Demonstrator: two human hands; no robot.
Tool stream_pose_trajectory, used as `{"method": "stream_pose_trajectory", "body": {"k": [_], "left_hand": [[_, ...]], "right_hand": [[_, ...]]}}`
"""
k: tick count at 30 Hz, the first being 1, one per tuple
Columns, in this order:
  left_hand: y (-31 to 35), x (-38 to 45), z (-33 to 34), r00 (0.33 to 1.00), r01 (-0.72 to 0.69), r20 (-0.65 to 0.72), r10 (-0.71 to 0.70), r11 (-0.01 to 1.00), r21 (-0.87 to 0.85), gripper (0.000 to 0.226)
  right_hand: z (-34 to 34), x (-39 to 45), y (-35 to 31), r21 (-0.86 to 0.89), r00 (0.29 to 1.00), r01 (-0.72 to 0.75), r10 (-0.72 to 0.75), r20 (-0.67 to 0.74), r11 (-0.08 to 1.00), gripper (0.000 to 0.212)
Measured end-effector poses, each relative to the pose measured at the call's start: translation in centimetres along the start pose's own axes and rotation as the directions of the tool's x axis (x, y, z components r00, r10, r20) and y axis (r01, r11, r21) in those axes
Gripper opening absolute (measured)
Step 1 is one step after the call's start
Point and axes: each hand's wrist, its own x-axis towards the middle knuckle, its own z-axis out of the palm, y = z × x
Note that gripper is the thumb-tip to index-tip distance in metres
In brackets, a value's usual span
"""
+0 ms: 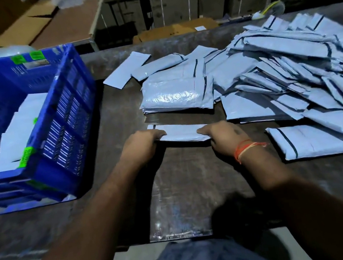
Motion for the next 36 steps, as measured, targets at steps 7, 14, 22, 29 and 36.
{"method": "stream_pose_trajectory", "body": {"k": [7,14,22,29,36], "left_hand": [[-3.0,-2.4,-1.3,0.993,-0.079,-0.106,0.057,0.974,-0.212,0.024],[-3.3,-4.3,-1.5,0.976,0.026,-0.154,-0.152,0.787,-0.616,0.027],[-2.4,-7.0,2.7,0.981,0.085,-0.089,-0.173,0.794,-0.602,0.031],[-2.6,-7.2,4.0,0.975,0.059,-0.169,-0.144,0.903,-0.426,0.029],[1.3,-8.1,4.5,0.964,-0.088,-0.257,0.069,0.994,-0.06,0.047]], "right_hand": [[-3.6,-4.5,-1.1,0.324,0.992,0.075,-0.039,-0.117,0.943,0.039],[-3.5,-5.4,-1.8,0.806,0.965,-0.103,0.254,-0.06,0.583,0.04],[1.6,-7.2,-2.8,0.845,0.954,-0.047,0.274,-0.12,0.533,0.027],[2.3,-7.8,-2.9,0.6,0.927,-0.162,0.33,-0.18,0.783,0.025],[3.0,-8.0,-8.6,0.086,0.935,-0.102,0.125,-0.331,0.991,0.055]]}}
